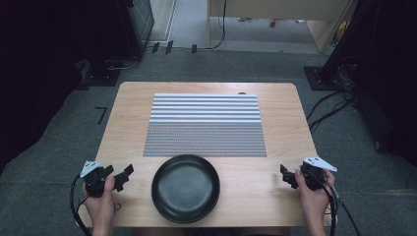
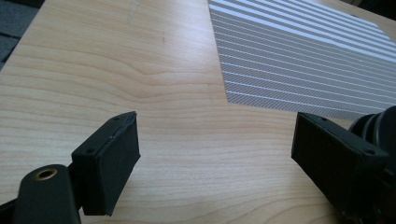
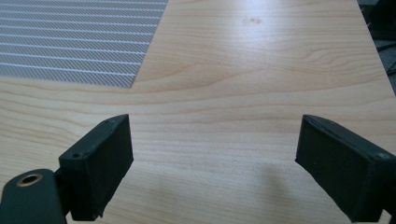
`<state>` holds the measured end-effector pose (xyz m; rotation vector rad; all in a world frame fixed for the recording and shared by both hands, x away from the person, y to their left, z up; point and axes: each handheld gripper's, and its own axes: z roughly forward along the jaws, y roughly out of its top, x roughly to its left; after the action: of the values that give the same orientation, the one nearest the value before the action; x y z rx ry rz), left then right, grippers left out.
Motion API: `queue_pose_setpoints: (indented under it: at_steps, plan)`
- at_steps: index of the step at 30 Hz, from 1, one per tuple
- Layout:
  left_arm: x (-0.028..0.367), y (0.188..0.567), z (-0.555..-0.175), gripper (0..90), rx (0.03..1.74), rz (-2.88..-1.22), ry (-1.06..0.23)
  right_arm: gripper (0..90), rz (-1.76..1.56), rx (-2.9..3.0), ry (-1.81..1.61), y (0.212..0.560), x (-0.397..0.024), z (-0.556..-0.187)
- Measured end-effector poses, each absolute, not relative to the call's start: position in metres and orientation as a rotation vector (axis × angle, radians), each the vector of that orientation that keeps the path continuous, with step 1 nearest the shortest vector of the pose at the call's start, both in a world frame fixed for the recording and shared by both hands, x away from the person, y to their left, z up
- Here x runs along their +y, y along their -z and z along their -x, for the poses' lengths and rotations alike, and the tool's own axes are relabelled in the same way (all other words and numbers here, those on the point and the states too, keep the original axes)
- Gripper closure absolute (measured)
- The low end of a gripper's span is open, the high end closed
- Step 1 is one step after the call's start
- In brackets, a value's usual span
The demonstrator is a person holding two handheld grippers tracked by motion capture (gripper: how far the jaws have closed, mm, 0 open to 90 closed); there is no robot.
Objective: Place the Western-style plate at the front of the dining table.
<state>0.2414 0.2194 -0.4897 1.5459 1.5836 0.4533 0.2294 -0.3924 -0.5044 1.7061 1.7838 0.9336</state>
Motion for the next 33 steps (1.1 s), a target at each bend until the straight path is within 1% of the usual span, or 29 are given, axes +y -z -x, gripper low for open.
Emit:
queue_pose_setpoints:
  at_steps: [15, 27, 33]
  plan:
    - [0.204, 0.481, -0.239, 14.8, 1.522, -1.585, -0.441, 10.2, -1.657, 1.832, -0.964, 0.491, -0.376, -0.227]
    - [0.190, 0.476, -0.238, 14.8, 1.473, -1.620, -0.423, 10.3, -1.640, 1.871, -0.994, 0.489, -0.362, -0.226]
    - [0.180, 0.474, -0.237, 14.8, 1.440, -1.639, -0.408, 10.2, -1.633, 1.898, -1.063, 0.484, -0.351, -0.225]
